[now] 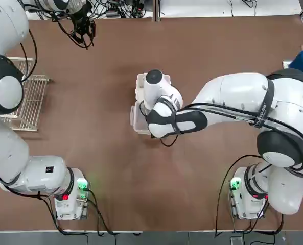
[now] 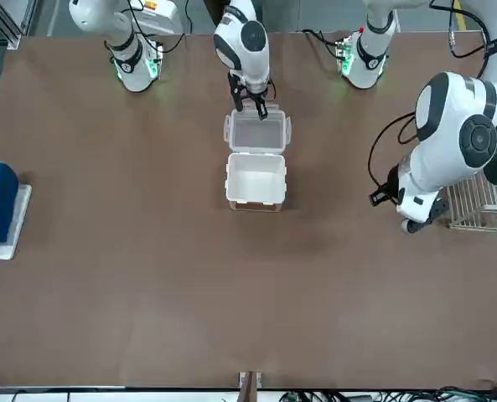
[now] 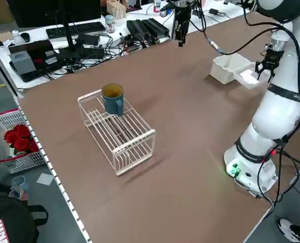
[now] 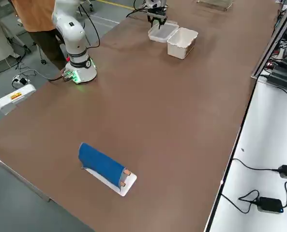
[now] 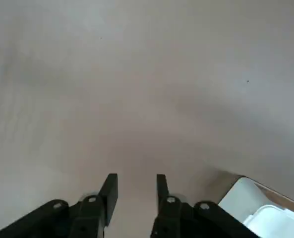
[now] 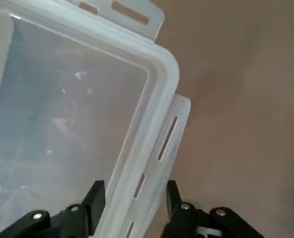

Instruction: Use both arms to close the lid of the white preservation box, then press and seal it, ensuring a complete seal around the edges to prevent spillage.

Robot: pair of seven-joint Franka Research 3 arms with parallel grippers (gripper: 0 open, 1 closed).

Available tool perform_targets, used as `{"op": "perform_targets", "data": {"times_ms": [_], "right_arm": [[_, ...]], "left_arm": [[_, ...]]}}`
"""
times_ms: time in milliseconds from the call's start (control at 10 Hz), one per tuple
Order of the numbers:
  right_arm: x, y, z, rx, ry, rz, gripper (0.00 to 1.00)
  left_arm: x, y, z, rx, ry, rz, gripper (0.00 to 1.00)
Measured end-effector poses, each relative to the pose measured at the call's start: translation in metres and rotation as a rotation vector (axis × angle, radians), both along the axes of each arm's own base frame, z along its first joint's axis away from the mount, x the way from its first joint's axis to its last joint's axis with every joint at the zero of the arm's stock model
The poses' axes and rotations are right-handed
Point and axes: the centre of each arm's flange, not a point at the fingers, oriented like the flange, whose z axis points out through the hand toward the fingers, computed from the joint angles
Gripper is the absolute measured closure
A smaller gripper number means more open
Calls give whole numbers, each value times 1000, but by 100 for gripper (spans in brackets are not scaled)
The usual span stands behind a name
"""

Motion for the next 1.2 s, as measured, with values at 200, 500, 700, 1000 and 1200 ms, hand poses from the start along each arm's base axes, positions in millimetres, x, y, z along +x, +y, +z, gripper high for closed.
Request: {"op": "perform_targets", "data": {"times_ms": [200,500,700,1000,1200], "right_arm": [[-2,-3,-5,-4,0,-1,45],[3,-5,-4,-3,-2,-11,81],[3,-5,-3,-5,4,-21,86],[3,-7,-1,-14,11,-43,90],[7,-6,8,-9,41,-73,90]], "left_arm": [[0,-3,3,1,-6,14,60],[1,-11,9,1,-18,26,60],[2,-9,11,0,-22,30,60],[4,-6,15,-1,-29,36,60],[6,-5,18,-3,-36,39,63]]}}
